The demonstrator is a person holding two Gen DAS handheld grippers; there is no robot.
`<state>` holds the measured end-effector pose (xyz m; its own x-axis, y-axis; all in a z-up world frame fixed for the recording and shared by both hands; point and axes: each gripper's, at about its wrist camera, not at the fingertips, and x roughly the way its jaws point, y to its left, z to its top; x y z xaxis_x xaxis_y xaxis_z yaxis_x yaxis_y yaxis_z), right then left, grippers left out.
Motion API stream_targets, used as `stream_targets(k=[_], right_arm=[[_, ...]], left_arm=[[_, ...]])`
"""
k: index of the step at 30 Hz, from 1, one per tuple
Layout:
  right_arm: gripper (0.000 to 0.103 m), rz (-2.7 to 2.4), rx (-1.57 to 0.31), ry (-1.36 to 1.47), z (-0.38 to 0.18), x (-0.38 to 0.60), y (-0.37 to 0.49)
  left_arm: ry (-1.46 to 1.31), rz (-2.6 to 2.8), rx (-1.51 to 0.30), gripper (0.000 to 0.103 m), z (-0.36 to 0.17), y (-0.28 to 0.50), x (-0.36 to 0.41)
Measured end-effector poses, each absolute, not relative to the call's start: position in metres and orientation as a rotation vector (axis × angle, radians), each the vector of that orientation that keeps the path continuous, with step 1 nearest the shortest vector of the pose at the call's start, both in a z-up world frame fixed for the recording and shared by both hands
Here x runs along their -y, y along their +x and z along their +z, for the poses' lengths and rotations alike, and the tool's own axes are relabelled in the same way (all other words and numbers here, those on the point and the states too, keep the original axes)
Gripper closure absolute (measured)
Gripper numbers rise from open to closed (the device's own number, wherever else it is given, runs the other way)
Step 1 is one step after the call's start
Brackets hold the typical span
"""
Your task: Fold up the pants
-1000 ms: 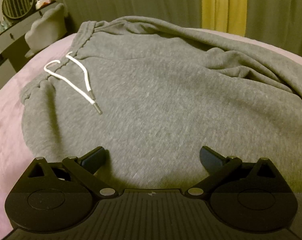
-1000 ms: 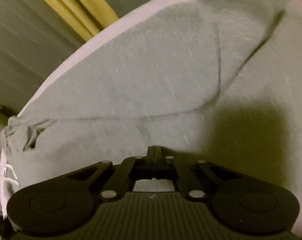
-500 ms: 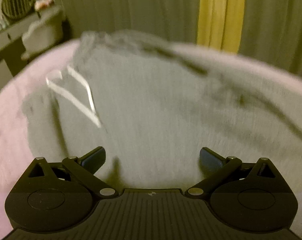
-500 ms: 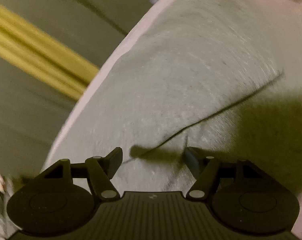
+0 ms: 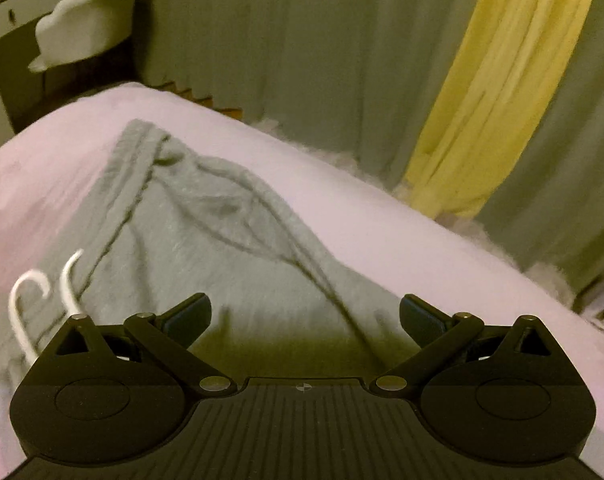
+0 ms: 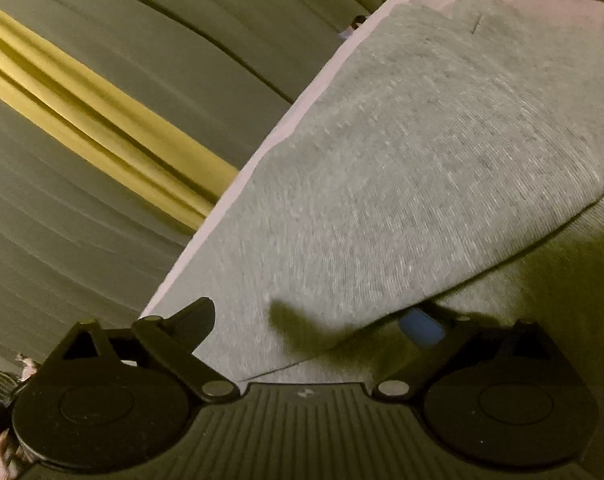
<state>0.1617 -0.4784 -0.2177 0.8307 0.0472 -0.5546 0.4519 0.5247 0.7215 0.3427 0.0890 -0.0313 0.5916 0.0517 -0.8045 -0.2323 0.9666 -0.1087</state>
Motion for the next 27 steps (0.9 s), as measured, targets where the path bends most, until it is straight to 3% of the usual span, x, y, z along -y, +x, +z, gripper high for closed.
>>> stream_targets(k=[9,10,13,15,17,20,22,23,24,25,26,27], right_arm=[[0.004,-0.276,-0.563,0.850,-0.209,0.461,0.160],[0.004,-0.278,-0.556,0.848,-0.209,0.459,0.158],[0.004,-0.279,-0.519,0.893,-0.217,0.471,0.162],[0.004,-0.275,-0.505,0.927,-0.217,0.474,0.152],[0.004,-0.278,-0.497,0.956,-0.217,0.478,0.146],[0.006,-0.295,-0.484,0.994,-0.226,0.486,0.146],[0.019,-0.323,-0.482,1.006,-0.224,0.490,0.142],[0.037,-0.348,-0.483,1.009,-0.224,0.493,0.140],[0.066,-0.391,-0.493,1.015,-0.225,0.498,0.138],[0.078,-0.424,-0.506,1.033,-0.225,0.500,0.132],[0.089,-0.438,-0.511,1.070,-0.223,0.495,0.119],[0.090,-0.429,-0.493,1.138,-0.227,0.500,0.113]], left_arm=[[-0.228,0.195,-0.951,0.001,-0.060,0.384,-0.090],[-0.219,0.199,-0.946,0.006,-0.059,0.384,-0.088],[-0.173,0.224,-0.972,0.038,-0.063,0.396,-0.083],[-0.162,0.227,-0.995,0.049,-0.066,0.400,-0.082],[-0.148,0.233,-0.999,0.082,-0.066,0.400,-0.079],[-0.119,0.227,-0.983,0.089,-0.060,0.398,-0.074],[-0.120,0.213,-0.952,0.090,-0.051,0.387,-0.074],[-0.129,0.209,-0.944,0.091,-0.046,0.382,-0.075],[-0.144,0.204,-0.937,0.091,-0.040,0.376,-0.077],[-0.157,0.200,-0.934,0.091,-0.036,0.370,-0.078],[-0.168,0.199,-0.933,0.092,-0.032,0.365,-0.081],[-0.178,0.197,-0.931,0.092,-0.028,0.359,-0.083]])
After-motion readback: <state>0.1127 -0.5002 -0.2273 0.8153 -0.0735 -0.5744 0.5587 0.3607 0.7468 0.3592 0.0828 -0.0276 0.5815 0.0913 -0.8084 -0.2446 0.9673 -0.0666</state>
